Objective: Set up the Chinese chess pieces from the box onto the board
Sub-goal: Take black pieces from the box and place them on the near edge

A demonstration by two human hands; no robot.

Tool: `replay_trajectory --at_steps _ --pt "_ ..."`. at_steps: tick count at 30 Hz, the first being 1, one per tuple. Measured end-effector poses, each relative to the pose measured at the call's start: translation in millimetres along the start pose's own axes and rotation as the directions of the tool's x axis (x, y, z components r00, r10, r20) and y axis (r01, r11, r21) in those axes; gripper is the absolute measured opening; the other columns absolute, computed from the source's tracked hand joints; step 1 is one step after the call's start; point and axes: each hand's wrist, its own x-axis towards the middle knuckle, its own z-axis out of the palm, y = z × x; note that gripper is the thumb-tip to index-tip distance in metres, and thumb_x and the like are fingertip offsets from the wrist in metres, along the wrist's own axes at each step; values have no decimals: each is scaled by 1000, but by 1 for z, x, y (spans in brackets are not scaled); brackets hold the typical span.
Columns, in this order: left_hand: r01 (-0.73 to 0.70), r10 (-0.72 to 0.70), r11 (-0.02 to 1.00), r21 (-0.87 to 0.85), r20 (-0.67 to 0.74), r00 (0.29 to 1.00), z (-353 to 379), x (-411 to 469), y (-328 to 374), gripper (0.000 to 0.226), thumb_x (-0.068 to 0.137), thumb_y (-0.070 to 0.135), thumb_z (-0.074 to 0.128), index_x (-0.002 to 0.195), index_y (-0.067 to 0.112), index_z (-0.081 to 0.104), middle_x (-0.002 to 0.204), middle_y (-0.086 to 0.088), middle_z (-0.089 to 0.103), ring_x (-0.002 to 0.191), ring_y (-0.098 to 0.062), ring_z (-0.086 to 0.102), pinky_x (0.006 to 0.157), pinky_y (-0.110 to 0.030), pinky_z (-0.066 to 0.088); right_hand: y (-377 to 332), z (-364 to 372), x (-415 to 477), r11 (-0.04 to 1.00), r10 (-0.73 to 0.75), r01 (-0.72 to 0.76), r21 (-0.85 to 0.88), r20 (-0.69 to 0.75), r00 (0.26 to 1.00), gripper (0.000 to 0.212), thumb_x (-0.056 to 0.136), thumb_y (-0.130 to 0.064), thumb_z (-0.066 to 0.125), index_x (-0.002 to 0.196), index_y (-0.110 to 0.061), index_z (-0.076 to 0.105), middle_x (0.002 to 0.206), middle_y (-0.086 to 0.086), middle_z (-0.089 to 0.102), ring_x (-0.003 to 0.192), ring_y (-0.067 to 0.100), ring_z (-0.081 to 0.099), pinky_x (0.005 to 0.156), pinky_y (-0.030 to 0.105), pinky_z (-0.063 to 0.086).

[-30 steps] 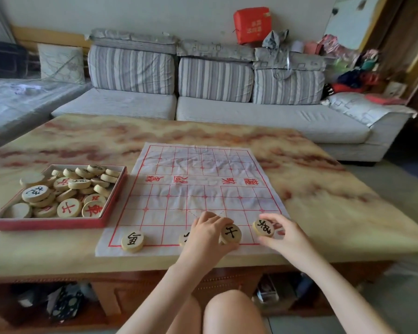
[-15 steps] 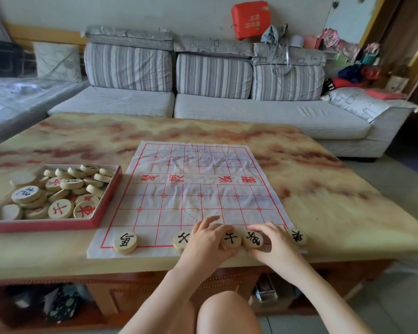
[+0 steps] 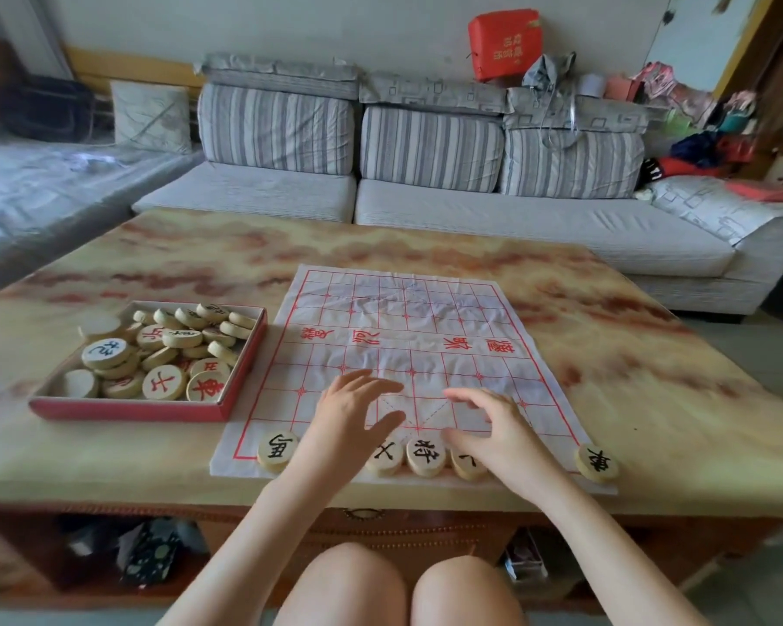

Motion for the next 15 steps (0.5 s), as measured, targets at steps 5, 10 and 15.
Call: replay_trajectory --at_steps 5,10,15 --pt "145 -142 989 16 -125 982 -56 -13 -42 26 82 21 65 108 22 65 112 6 65 114 -13 52 98 -22 34 -38 38 33 996 -71 67 61 62 996 42 86 -24 64 126 -26 53 116 -15 50 117 4 41 95 18 27" --pt "297 -288 955 7 -220 932 -99 -33 -76 23 83 14 63 104 18 68 101 3 65 96 -21 59 88 -30 44 -76 78 64 985 -150 136 103 149 977 41 87 -24 61 127 -24 53 124 -8 55 117 4 45 95 17 28" --pt "422 -396 906 22 -306 866 -136 -46 -111 28 82 16 63 109 23 65 110 5 63 99 -23 59 91 -35 46 -113 120 94 976 -190 165 138 190 963 36 85 -21 63 121 -20 58 118 -3 61 119 15 46 97 24 34"
